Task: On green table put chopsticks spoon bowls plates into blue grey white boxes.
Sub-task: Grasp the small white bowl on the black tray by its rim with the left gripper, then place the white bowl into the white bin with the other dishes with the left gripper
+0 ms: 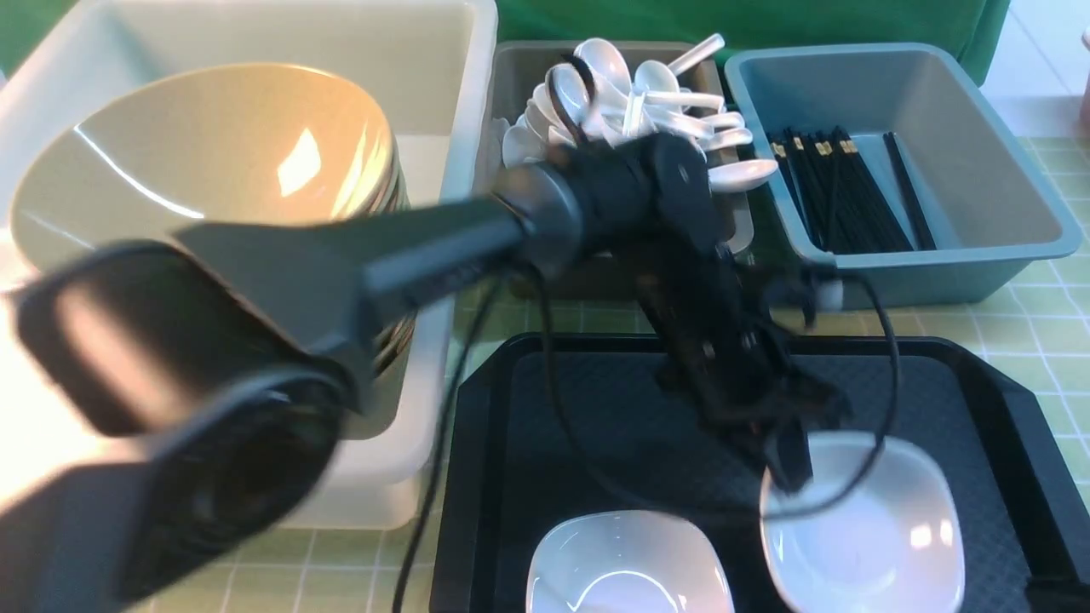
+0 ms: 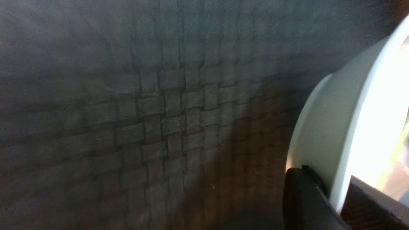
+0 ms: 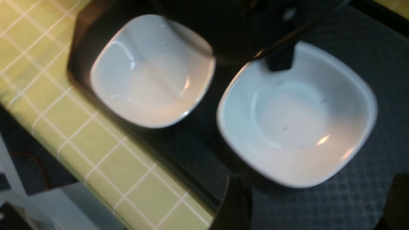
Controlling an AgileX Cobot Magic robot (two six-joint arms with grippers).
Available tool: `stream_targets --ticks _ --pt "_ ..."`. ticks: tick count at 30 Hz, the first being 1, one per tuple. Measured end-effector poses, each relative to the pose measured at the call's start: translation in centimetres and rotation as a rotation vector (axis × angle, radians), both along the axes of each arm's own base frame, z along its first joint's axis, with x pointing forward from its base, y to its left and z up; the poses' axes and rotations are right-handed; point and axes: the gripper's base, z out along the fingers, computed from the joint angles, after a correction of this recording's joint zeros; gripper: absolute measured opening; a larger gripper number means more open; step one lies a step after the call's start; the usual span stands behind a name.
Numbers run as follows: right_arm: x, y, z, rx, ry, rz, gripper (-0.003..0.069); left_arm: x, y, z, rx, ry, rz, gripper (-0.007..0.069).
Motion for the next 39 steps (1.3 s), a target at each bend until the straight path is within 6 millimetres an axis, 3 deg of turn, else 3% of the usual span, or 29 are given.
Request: stream_targets --ticks 1,2,3,4,5,6,7,8,11,13,14,15,17,19,20,21,24,29,34,39 --pt "0.0 0.0 0.0 0.000 0.000 0.004 0.0575 -0.1 0.0 0.3 -0.004 -0.005 0.002 0.0015" --pt "-0.1 0.4 1.0 -0.006 -0.039 0.054 0.0574 0.6 1.8 3.3 -0.041 -0.050 0.051 0.0015" --pt "-0.1 0.4 1.1 -0.006 -0.044 0.063 0.0573 0.7 2.3 4.2 -0.051 -0.063 0.065 0.0015" --pt "0.0 0.7 2.5 -0.005 -0.086 0.095 0.0568 1.0 4.1 7.2 -0.087 -0.110 0.115 0.0015" --pt "0.2 0.8 3.2 -0.004 -0.107 0.111 0.0561 1.0 5.0 8.6 -0.103 -0.130 0.141 0.0015" --pt "0.2 1.1 4.5 0.008 -0.142 0.131 0.0549 0.9 7.1 11.8 -0.141 -0.183 0.189 0.0015" --pt "0.3 1.1 4.7 0.009 -0.146 0.136 0.0542 0.8 7.8 12.6 -0.152 -0.199 0.203 0.0015" --pt "0.5 1.5 6.0 0.028 -0.181 0.171 0.0516 0.1 9.7 15.3 -0.183 -0.239 0.247 0.0015" --pt "0.8 2.5 8.6 0.080 -0.257 0.269 0.0391 -2.3 15.3 20.5 -0.240 -0.334 0.378 0.0015" --pt "1.3 3.6 9.8 0.125 -0.292 0.365 0.0239 -4.5 19.6 22.2 -0.249 -0.366 0.487 0.0015" --pt "1.3 3.7 9.9 0.130 -0.299 0.373 0.0225 -5.0 20.4 22.4 -0.250 -0.371 0.509 0.0015" --pt "1.9 4.4 10.3 0.153 -0.303 0.426 0.0132 -7.5 23.3 23.2 -0.256 -0.396 0.591 0.0015" --pt "2.7 5.2 10.5 0.172 -0.297 0.476 0.0068 -9.5 26.3 22.5 -0.239 -0.388 0.703 0.0015" --pt "4.0 6.5 10.2 0.179 -0.261 0.531 0.0033 -12.9 30.5 21.2 -0.207 -0.398 0.909 0.0015" --pt "4.0 6.6 10.2 0.180 -0.262 0.534 0.0033 -13.3 30.7 21.4 -0.206 -0.410 0.924 0.0015" --pt "5.1 7.6 9.8 0.174 -0.231 0.567 0.0027 -15.3 32.7 20.1 -0.180 -0.409 1.074 0.0015" --pt "6.2 9.4 8.9 0.174 -0.177 0.623 0.0025 -17.7 34.1 19.1 -0.183 -0.458 1.296 0.0015" --pt "6.4 11.7 7.6 0.168 -0.110 0.707 0.0025 -17.9 34.9 19.2 -0.195 -0.486 1.454 0.0015" --pt "6.2 12.3 7.5 0.168 -0.099 0.734 0.0027 -15.3 38.6 20.4 -0.165 -0.487 1.628 0.0015" --pt "6.4 12.4 7.5 0.172 -0.110 0.720 0.0027 -14.0 43.6 20.9 -0.115 -0.456 1.786 0.0015"
